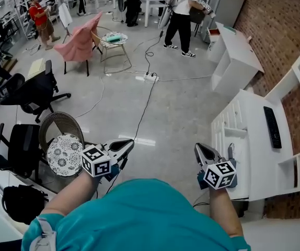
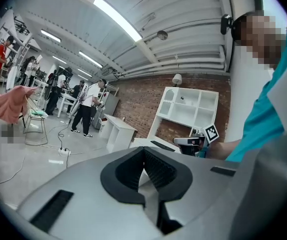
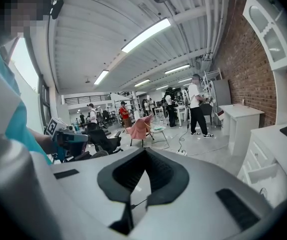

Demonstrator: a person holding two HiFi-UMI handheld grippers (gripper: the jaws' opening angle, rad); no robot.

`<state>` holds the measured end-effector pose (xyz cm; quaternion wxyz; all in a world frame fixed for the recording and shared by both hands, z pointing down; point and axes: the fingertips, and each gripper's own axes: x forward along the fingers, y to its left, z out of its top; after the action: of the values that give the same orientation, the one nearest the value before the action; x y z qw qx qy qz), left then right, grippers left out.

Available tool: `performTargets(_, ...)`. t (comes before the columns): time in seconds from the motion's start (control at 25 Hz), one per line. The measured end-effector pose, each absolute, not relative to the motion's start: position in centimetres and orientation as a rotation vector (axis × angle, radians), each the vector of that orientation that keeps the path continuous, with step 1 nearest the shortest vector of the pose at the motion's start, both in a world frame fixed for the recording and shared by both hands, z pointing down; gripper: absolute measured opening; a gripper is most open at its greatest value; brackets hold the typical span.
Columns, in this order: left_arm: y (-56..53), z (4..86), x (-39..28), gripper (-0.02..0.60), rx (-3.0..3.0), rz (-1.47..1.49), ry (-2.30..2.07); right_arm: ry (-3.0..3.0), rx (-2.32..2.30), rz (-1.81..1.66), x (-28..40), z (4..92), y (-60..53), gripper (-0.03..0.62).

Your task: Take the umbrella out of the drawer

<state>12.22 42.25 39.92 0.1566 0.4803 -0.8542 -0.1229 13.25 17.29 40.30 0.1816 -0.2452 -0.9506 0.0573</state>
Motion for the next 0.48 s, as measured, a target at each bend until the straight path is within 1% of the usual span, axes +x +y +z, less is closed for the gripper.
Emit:
performTargets(0.32,34.5,39.9,11.3,0.015,1.435,-0.349,-2.400,-2.685,-0.672,0.125,13.7,40.8,11.3,0.021)
performTargets(0.48,32.4,40.0,10.4,0.015,1.463,-0.335,-2.383,-2.687,-0.670,0.125,13.2,41.2,9.8,0.021)
